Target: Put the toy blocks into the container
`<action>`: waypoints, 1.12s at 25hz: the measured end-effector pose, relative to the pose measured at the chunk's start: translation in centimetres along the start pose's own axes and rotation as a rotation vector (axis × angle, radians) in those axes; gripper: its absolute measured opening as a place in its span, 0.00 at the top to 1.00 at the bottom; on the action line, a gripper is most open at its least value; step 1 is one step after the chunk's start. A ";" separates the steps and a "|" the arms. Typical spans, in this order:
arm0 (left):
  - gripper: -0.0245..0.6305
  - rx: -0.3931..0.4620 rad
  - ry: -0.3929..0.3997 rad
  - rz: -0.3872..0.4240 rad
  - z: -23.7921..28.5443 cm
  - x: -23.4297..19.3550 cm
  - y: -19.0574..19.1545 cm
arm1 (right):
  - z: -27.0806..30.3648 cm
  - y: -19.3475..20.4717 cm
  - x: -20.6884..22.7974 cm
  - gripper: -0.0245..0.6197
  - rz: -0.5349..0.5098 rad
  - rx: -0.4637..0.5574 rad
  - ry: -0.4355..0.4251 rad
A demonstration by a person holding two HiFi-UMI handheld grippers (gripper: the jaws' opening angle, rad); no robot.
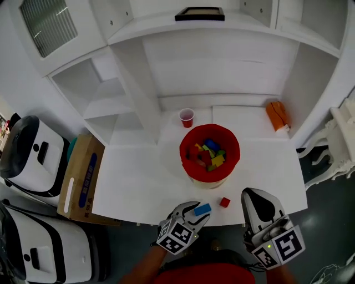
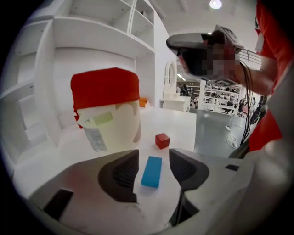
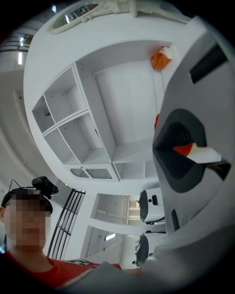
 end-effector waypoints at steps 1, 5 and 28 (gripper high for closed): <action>0.60 -0.027 0.009 0.007 0.5 -0.1 0.2 | -0.4 -0.1 0.2 0.94 0.001 0.004 0.009; 0.60 -0.174 0.066 0.082 2.1 -0.1 1.2 | -1.7 -0.2 1.2 0.94 0.015 0.015 0.047; 0.70 0.450 -0.102 -0.151 -7.4 -1.9 -9.7 | -3.0 2.4 2.7 0.94 0.067 -0.028 0.087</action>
Point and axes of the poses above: the fingertips, and each gripper's own axes: z forward along the fingers, x to its right, y out of its underside, the point moved 3 cm from there along -z, backward along the fingers, and after that the axes turned 5 degrees about z, right-handed, at the moved point
